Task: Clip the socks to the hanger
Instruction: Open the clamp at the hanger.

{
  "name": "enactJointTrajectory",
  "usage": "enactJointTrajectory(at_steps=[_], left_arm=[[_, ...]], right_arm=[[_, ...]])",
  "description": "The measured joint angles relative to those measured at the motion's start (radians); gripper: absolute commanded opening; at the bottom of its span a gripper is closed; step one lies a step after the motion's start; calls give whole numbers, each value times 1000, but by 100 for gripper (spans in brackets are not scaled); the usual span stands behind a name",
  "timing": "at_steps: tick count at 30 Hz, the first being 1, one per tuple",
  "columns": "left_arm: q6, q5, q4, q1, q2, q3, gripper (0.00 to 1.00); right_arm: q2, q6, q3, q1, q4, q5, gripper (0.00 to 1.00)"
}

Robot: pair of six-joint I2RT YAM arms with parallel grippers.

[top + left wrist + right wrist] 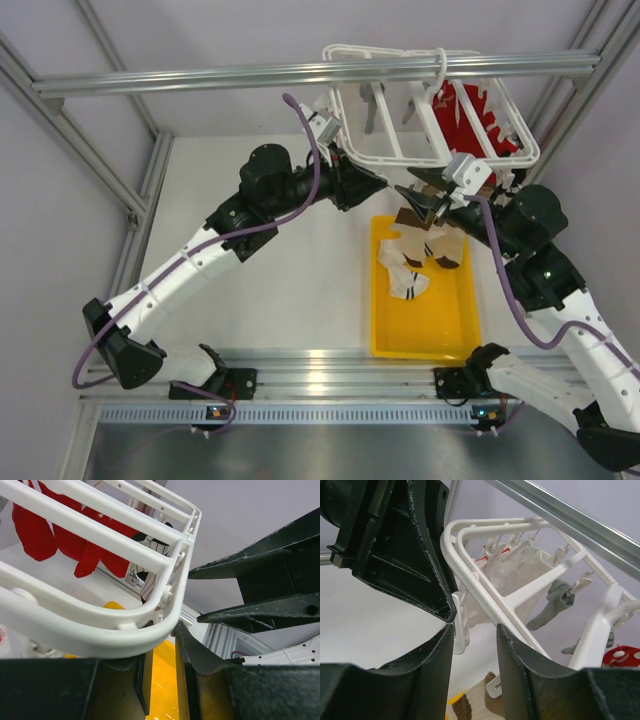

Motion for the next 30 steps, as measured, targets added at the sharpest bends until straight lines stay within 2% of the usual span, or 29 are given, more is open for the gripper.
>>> enactJointTrajectory(at_steps=[10, 17, 22, 25, 30], left_arm=[[0, 9, -33, -3, 0, 24, 0], [-13, 12, -38, -5, 0, 24, 0], [-23, 12, -39, -9, 0, 26, 0], [-26, 13, -39, -13, 4, 33, 0], [-34, 8, -37, -17, 13, 40, 0]], right_arm=[[32, -16, 0, 0, -8, -73, 37], [26, -42, -2, 2, -18, -73, 45], [50, -77, -2, 14, -28, -44, 45], [68, -93, -2, 26, -32, -27, 39], [78, -105, -2, 39, -34, -10, 22]])
